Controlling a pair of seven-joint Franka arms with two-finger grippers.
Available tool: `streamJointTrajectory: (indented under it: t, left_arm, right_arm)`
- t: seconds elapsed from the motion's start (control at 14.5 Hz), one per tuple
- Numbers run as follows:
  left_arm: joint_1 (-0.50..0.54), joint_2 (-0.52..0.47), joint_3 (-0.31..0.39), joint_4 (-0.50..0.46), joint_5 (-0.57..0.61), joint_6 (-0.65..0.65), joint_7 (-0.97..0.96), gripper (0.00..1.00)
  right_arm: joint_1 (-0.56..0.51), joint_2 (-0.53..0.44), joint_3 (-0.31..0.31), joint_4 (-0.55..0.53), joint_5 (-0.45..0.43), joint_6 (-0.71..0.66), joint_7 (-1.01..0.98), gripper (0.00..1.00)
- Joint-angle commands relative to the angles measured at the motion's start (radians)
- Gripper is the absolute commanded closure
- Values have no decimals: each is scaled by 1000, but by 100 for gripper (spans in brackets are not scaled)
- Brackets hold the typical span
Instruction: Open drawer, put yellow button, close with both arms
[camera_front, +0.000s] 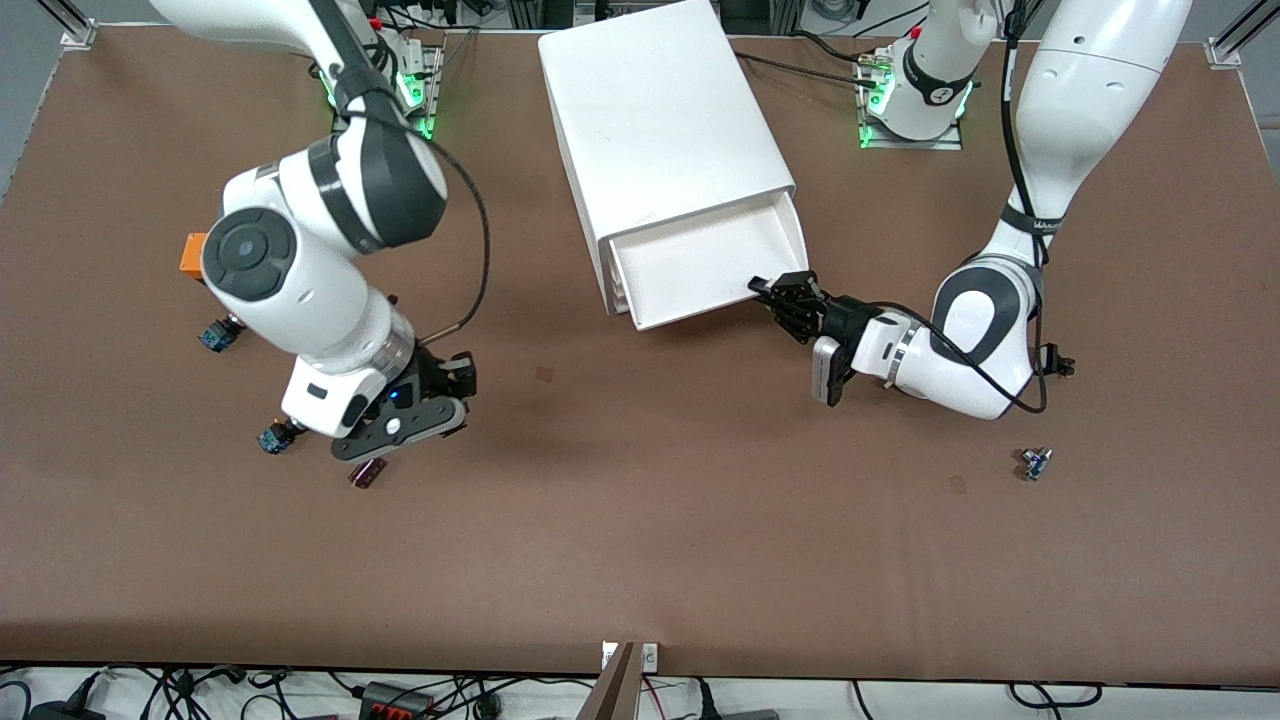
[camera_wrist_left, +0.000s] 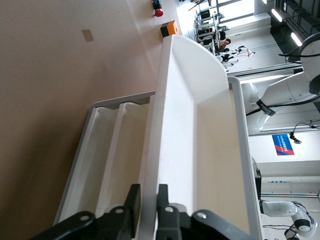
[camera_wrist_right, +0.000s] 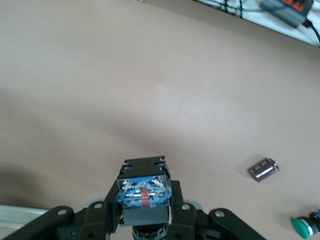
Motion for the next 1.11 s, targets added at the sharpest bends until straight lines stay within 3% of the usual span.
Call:
streamJointTrajectory:
  t: [0.0,0.28,0.48,0.83,1.04]
  left_arm:
    - [-3,13,6,31,33,4,-18,0]
    - [28,-31,11,83,44,-97,-249,0]
    - [39,-67,9,173,176,-167,-497,0]
    - [7,-90,-9,380,513,-290,-889,0]
    - [-33,-90,-12,482,775,-312,-915,0]
  right_arm:
    - [66,-5,-7,46,8,-29,64,100]
    - [163,16,-7,92,2,-26,297,100]
    - [241,39,-16,113,-3,-9,383,100]
    - [321,87,-12,199,-1,15,508,100]
    - [364,130,-12,204,-1,49,509,100]
